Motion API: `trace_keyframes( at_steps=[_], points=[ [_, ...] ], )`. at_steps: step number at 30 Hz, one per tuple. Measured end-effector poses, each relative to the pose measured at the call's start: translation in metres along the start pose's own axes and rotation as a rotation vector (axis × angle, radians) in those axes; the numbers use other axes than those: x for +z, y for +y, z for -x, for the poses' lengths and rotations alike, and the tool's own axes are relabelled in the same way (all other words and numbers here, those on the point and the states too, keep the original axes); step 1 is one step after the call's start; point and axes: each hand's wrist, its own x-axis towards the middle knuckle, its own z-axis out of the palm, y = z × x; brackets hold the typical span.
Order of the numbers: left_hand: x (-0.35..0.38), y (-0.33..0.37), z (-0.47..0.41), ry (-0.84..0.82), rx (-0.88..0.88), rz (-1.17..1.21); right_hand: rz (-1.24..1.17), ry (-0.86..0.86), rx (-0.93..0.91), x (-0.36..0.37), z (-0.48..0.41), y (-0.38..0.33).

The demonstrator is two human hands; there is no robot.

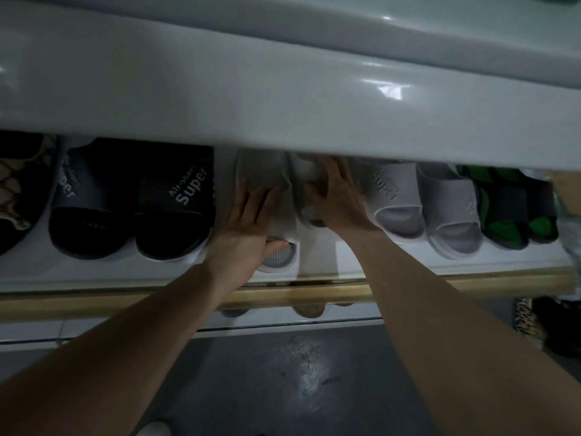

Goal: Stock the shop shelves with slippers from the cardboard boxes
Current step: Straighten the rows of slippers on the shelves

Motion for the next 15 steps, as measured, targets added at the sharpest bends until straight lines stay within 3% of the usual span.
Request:
trace_keyframes(
  at_steps=[5, 15],
  points=[
    [0.005, -0.001, 0.001, -0.007, 0.003, -0.054, -0.052, 0.058, -0.027, 0.006, 0.003, -0.004],
    [0.004, -0.004, -0.001, -0.038, 0.032, 0.025, -0.023, 0.027, 0.095, 0.012, 0.017, -0.004]
  ],
)
